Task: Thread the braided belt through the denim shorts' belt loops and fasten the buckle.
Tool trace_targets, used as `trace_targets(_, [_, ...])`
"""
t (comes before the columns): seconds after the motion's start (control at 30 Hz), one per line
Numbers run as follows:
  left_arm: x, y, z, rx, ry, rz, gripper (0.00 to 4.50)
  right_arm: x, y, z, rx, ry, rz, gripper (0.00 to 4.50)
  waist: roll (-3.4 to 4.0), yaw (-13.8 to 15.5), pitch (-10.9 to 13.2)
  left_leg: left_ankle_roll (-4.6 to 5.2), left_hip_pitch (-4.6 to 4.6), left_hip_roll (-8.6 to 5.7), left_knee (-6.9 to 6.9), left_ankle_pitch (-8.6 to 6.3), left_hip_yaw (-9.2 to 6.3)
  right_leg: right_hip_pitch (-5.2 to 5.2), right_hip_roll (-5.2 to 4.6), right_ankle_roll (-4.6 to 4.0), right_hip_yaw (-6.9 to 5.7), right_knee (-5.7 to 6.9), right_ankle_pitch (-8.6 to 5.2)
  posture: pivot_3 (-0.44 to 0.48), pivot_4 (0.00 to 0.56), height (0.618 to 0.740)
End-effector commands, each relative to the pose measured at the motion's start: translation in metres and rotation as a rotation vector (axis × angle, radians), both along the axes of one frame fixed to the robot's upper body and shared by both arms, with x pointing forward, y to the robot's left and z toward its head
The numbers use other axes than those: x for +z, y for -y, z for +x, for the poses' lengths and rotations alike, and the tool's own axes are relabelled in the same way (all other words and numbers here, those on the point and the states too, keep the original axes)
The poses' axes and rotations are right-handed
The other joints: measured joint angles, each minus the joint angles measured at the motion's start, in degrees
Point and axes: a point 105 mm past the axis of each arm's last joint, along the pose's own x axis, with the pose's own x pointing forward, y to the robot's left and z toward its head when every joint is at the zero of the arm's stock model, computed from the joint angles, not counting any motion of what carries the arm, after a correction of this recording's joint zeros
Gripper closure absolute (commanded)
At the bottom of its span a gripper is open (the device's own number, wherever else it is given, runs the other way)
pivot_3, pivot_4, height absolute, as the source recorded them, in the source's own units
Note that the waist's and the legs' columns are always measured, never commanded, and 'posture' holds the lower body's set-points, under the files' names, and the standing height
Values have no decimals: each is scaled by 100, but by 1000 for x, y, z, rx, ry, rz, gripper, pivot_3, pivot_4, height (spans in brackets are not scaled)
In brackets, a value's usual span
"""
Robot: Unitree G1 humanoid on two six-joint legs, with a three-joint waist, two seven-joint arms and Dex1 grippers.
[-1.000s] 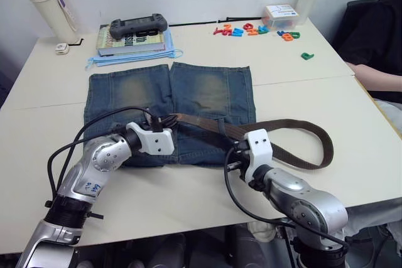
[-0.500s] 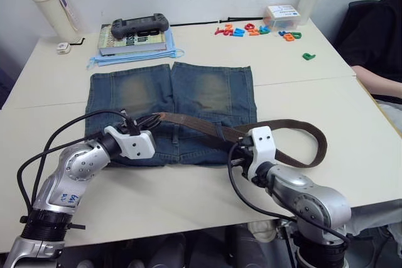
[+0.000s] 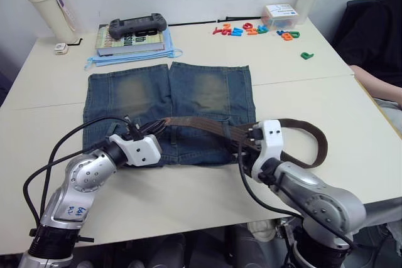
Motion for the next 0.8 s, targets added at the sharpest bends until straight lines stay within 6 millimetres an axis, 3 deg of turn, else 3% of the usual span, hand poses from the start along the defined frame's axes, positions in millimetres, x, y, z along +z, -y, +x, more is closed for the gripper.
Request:
trace_targets(0.03, [10,8,-3,-15,44,-16,4500,12,-14,-15,96,19,95,2389,0,4,0,0,0,0,0,0,0,0,0,0,0,0,0,0,150,713])
trace_targets(0.17, [11,12,-1,-14,47,-23,4500,19,-32,-13,118,-20,268,661,3,5,2,0,0,-3,1,0,1,0,-3,0,1,2,0,0,150,713])
trace_targets(0.43, [13,18,-3,-28,69,-7,4500,35,-59,19,58,-155,617,661,7,0,3,-1,1,-2,-1,0,2,-3,-3,-3,0,4,-2,0,150,713])
trace_targets(0.63, [11,15,3,2,83,32,4500,52,-88,9,155,-211,808,661,11,-18,5,-2,1,-1,-6,0,2,-6,-3,-5,2,4,-3,0,150,713])
trace_targets(0.8, [14,22,5,-12,97,21,4500,58,-93,3,223,-282,874,661,13,-85,6,-2,1,4,-8,0,2,-7,-1,-6,2,8,-3,0,150,713])
